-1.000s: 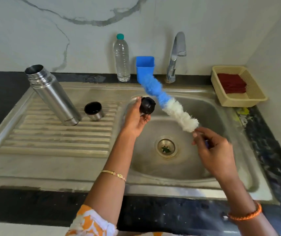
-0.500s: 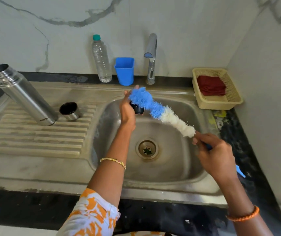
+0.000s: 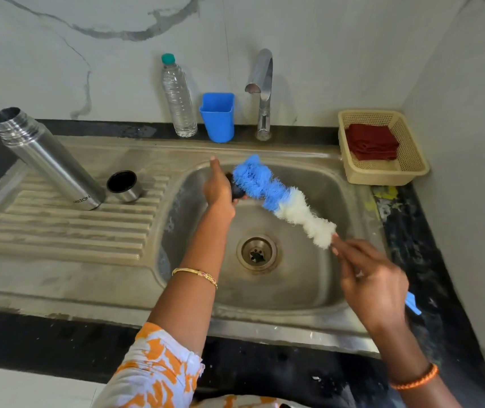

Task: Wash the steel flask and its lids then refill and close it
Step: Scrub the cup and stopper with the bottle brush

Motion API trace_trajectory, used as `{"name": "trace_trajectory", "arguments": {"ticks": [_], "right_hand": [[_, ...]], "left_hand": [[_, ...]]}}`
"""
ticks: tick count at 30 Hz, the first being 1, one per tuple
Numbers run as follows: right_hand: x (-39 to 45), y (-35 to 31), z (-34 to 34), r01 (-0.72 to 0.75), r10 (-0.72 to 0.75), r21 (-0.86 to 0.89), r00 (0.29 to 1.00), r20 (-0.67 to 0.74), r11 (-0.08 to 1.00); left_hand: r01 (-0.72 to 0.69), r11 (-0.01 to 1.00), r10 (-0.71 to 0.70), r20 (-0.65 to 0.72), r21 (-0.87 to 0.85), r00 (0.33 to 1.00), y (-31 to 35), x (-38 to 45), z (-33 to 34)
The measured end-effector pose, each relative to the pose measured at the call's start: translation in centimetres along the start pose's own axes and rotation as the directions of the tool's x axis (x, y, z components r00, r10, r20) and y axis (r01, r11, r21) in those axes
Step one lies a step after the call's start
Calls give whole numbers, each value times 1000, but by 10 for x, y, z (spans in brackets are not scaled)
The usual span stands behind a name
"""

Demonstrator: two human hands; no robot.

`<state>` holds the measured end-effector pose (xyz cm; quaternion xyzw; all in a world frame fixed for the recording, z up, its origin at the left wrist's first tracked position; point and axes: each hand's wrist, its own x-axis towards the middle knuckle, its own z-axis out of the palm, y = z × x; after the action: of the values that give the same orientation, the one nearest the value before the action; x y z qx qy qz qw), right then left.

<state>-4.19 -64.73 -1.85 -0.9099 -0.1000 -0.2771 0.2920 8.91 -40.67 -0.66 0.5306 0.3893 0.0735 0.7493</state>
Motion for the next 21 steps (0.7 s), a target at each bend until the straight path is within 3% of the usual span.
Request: {"name": "trace_trajectory", "arguments": {"ticks": [1, 3, 6, 8, 12, 18, 21], "right_hand": [[-3, -5, 0, 32, -32, -55, 999, 0, 998], [-1, -16, 1, 30, -31, -130, 999, -8, 991], [17, -28, 1, 28, -30, -194, 1000, -4, 981], [22, -34, -2, 67, -64, -222, 998, 21, 973], [0, -42, -8, 82, -68, -235, 996, 66, 968], [35, -51, 0, 76, -51, -273, 994, 99, 959], [31, -57, -4, 105, -77, -264, 990, 116, 959]], "left_hand": [[-136, 988, 139, -42, 71, 989, -2, -1, 2], [-472, 837, 493, -9, 277, 870, -10, -6, 5], [-696, 618, 708, 125, 366, 695, -21, -8, 6], [-705, 619, 734, 66, 346, 676, -18, -3, 7], [-617, 727, 670, -113, 301, 734, -2, 14, 1], [-758, 472, 824, 81, 450, 561, -20, 9, 5], [-690, 614, 768, -89, 384, 634, -6, 13, 5]]}}
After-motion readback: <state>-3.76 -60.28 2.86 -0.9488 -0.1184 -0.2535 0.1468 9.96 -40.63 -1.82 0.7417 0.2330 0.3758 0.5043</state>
